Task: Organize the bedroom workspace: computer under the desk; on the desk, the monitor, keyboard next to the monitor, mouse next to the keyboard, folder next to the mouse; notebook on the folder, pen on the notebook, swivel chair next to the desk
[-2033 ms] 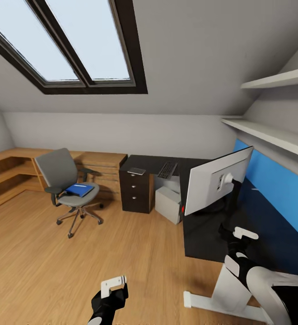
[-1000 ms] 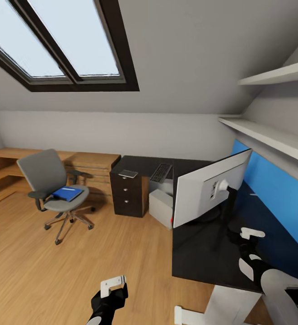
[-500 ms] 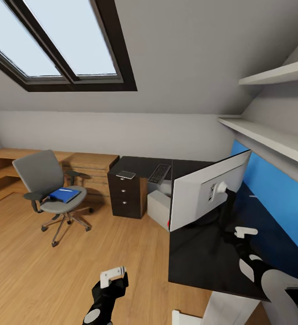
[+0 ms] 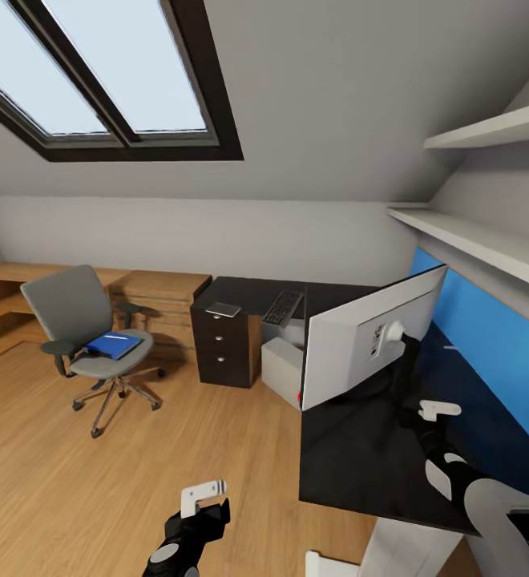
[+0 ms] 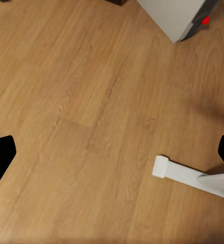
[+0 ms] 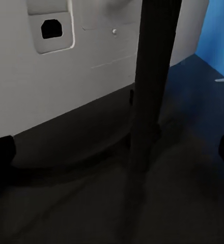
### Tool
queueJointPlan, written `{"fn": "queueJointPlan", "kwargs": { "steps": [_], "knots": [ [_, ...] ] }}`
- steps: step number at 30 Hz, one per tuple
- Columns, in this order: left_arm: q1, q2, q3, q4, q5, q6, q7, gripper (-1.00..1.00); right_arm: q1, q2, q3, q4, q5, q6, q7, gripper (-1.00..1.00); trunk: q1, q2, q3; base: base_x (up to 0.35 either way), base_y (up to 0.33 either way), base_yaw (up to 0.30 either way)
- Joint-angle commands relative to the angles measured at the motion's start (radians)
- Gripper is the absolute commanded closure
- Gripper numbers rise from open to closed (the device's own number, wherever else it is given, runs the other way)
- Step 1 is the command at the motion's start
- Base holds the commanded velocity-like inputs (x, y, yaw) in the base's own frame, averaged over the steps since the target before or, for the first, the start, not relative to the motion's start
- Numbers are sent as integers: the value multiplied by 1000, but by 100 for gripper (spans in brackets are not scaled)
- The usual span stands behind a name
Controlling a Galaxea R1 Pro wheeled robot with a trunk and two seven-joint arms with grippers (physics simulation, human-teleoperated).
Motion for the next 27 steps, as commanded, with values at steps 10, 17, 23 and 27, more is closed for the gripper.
{"fn": "queueJointPlan", "kwargs": {
  "steps": [10,17,23,27],
  "knots": [
    [-1,2,0,-19,18,5,10,-100,-6,-14,-16,-202,-67,147,-270,-100,39,-72,-33,0,0,0],
    [-1,2,22,-21,21,6,10,-100,-6,-9,8,-198,-35,146,-268,-100,66,-121,-55,0,0,0],
    [-1,2,26,-20,21,6,11,-100,-5,-7,14,-174,3,132,-261,-100,89,-163,-74,0,0,0],
    [-1,2,26,-20,22,7,11,-100,-5,-5,14,-168,8,96,-228,-100,104,-191,-87,0,0,0]
  ]
}}
